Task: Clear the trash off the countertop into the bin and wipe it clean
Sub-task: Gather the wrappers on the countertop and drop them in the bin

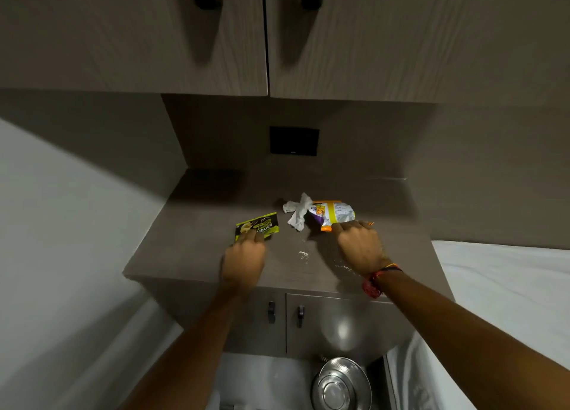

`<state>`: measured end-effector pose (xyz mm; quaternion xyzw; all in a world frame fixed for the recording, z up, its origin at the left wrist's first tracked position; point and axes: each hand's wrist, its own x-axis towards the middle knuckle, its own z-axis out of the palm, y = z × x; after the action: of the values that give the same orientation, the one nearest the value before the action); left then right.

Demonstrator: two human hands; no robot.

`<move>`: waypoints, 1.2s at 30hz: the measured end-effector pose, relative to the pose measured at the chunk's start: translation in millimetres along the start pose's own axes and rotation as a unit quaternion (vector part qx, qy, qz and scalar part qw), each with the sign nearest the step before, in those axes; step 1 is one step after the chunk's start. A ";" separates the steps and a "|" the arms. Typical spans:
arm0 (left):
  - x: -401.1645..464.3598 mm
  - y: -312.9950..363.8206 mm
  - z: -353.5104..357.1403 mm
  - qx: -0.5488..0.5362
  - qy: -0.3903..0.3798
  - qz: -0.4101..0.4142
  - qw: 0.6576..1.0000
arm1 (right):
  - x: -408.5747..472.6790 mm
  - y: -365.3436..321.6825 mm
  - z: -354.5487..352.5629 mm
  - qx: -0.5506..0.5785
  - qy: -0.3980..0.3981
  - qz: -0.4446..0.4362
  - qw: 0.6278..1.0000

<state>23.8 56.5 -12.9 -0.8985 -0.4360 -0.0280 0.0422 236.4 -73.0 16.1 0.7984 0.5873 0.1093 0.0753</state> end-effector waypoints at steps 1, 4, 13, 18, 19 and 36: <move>-3.8 3.2 -10.3 -0.023 0.020 -0.018 0.999 | -3.8 3.9 -6.4 -0.003 0.003 0.004 1.000; -21.7 15.3 -40.0 -0.095 0.083 -0.053 0.991 | -20.2 12.4 -24.2 -0.021 -0.011 -0.032 0.999; -118.7 100.9 -60.5 -0.206 0.152 0.042 0.966 | -141.7 -17.9 -33.5 0.186 0.080 0.100 0.974; -206.7 137.6 -4.8 -0.235 0.050 0.102 0.965 | -260.8 -67.7 38.9 0.317 0.026 0.106 0.942; -222.7 142.8 15.7 -0.243 -0.009 0.103 0.965 | -280.3 -75.9 53.5 0.346 0.025 0.111 0.931; -219.2 242.7 464.8 -0.438 -0.220 -0.174 0.854 | -291.0 -118.2 493.3 0.520 -0.288 0.465 0.656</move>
<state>85.3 -217.7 -506.9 -0.7166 -0.5256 -0.0249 -0.4580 174.0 -311.3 -514.2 0.8673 0.0492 -0.4287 -0.2480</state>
